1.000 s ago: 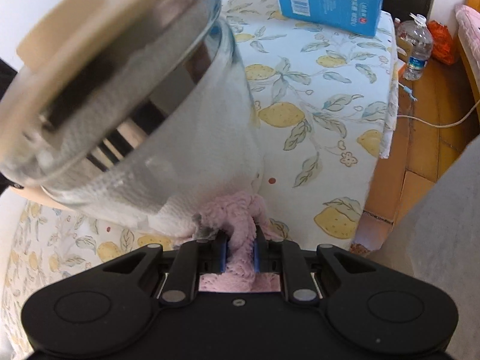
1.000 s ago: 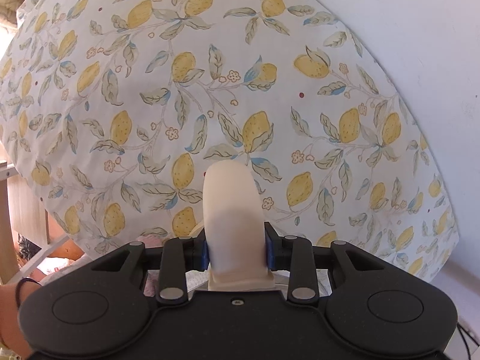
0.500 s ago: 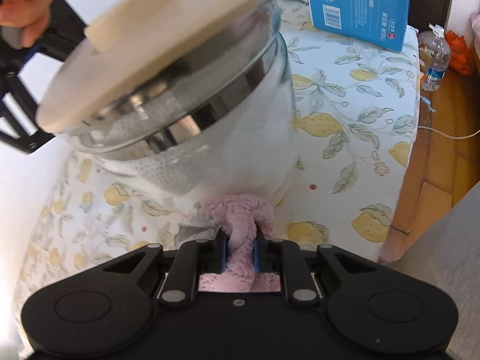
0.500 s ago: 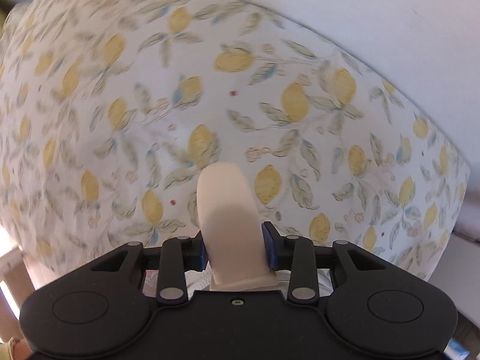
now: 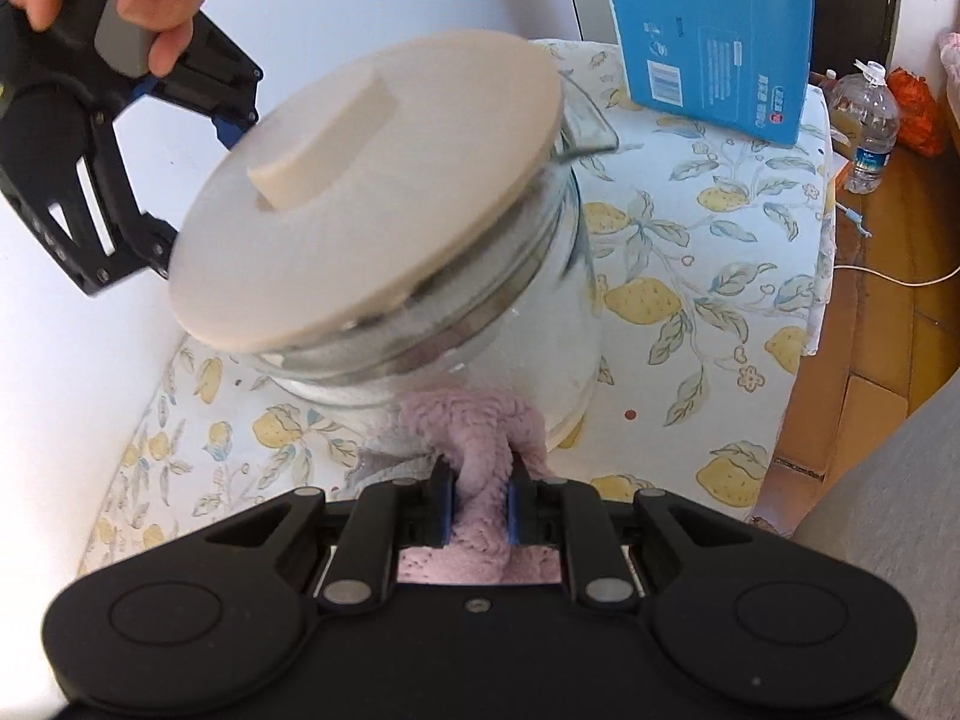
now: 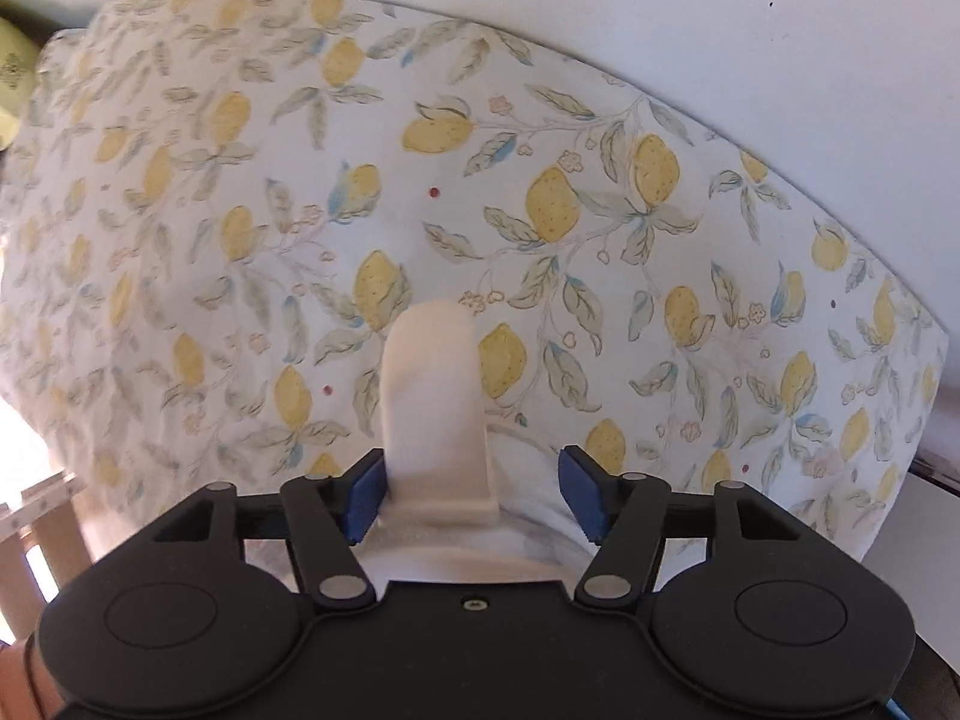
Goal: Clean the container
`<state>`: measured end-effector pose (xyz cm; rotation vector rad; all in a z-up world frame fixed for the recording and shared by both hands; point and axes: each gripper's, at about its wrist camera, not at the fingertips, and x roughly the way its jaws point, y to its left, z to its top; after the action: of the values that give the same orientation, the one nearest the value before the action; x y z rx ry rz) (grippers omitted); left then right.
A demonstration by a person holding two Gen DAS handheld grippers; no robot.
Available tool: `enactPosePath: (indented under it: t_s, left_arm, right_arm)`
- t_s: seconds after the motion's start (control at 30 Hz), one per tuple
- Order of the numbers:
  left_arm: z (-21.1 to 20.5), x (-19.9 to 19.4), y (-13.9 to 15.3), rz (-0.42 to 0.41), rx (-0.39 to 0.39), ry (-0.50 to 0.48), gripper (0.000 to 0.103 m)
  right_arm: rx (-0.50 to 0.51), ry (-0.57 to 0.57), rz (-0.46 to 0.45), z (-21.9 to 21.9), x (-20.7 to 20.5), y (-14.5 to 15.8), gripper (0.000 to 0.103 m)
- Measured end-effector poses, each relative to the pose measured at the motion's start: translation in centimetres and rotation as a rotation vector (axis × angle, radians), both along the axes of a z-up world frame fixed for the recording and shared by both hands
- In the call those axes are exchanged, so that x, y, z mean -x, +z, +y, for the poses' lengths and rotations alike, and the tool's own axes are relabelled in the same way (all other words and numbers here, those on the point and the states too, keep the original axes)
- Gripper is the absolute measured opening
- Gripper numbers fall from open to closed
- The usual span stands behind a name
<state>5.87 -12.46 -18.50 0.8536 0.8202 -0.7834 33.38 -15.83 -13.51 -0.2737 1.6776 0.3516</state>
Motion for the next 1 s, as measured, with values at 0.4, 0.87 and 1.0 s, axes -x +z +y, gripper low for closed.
enactPosePath:
  t_s: [0.4,0.87,1.0]
  left_arm:
    - [-0.6,0.1,0.1,0.0,-0.027,0.049,0.015]
    - [0.0,-1.1,1.0,0.068,0.009,0.05,0.016]
    - [0.0,-1.4,1.5,0.098,0.019,0.057,0.016]
  right_arm:
    - [-0.014,0.48,-0.206,-0.7,2.3,6.3,0.069]
    - [0.007,1.631,-0.447,-1.0,9.7,5.4,0.049]
    - [-0.017,1.805,-0.419,-0.5,9.9,5.4,0.049]
